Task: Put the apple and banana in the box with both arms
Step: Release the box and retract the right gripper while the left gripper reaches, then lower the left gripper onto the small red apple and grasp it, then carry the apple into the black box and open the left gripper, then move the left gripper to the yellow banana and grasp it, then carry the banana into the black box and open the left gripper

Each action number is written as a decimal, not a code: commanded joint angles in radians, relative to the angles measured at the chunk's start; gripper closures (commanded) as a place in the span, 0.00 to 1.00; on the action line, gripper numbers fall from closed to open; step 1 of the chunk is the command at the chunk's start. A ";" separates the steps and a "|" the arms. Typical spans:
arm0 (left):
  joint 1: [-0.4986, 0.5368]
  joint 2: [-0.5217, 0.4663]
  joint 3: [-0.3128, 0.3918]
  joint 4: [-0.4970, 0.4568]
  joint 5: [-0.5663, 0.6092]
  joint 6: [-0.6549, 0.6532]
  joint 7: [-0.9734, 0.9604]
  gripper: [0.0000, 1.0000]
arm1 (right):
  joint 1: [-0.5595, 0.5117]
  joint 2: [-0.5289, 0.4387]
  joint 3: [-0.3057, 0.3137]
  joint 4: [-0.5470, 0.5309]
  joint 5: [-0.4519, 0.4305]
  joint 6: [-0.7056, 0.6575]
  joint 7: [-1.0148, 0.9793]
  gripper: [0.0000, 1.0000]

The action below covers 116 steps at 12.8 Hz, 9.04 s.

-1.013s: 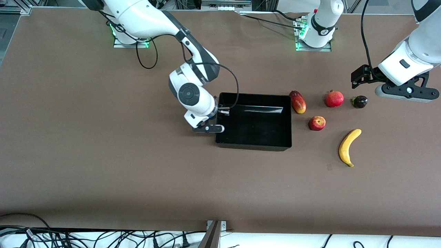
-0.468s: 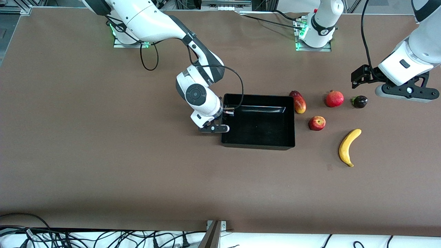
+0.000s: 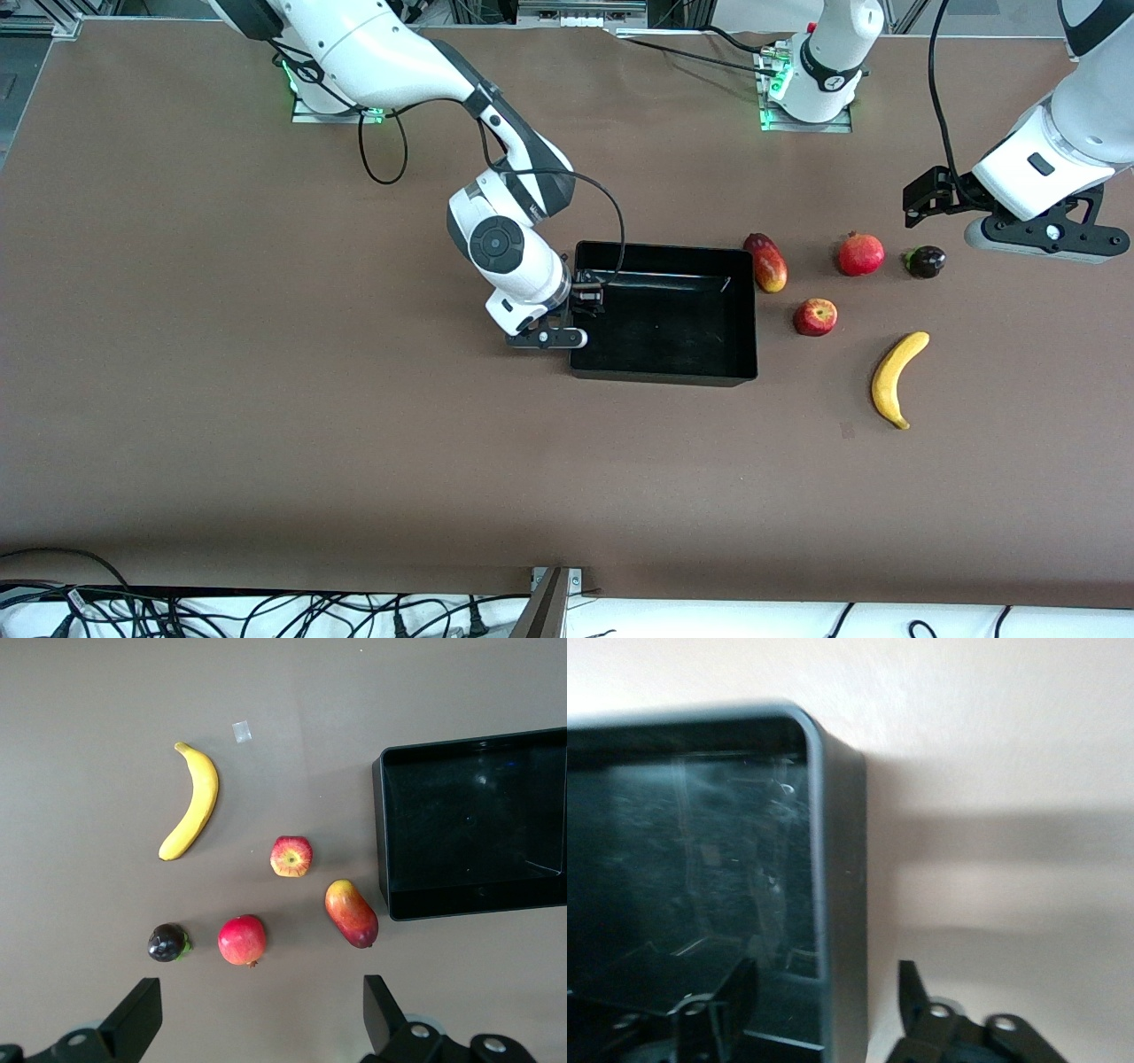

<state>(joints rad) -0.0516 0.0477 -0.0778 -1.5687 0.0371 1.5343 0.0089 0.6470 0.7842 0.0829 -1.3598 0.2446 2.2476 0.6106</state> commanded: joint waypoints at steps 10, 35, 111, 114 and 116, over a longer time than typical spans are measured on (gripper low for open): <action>0.053 0.155 0.006 -0.017 0.023 0.008 -0.007 0.00 | -0.013 -0.538 -0.438 -0.054 -0.080 -0.660 -0.320 0.00; 0.032 0.365 -0.007 -0.591 -0.020 0.944 -0.083 0.00 | -0.463 -0.721 -0.226 -0.262 -0.263 -0.582 -0.634 0.00; -0.054 0.716 -0.520 0.095 0.099 0.424 -0.707 1.00 | -0.463 -0.708 -0.226 -0.257 -0.260 -0.523 -0.632 0.00; -0.073 0.758 -0.505 0.094 0.099 0.498 -0.705 1.00 | -0.463 -0.708 -0.226 -0.257 -0.260 -0.523 -0.632 0.00; -0.073 0.764 -0.494 0.096 0.099 0.515 -0.699 0.91 | -0.463 -0.708 -0.226 -0.257 -0.260 -0.523 -0.632 0.00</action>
<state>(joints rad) -0.1132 0.8154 -0.5854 -1.4747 0.1285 2.0298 -0.6870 0.1962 0.0700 -0.1531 -1.6346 -0.0117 1.7264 -0.0185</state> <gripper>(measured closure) 0.656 0.000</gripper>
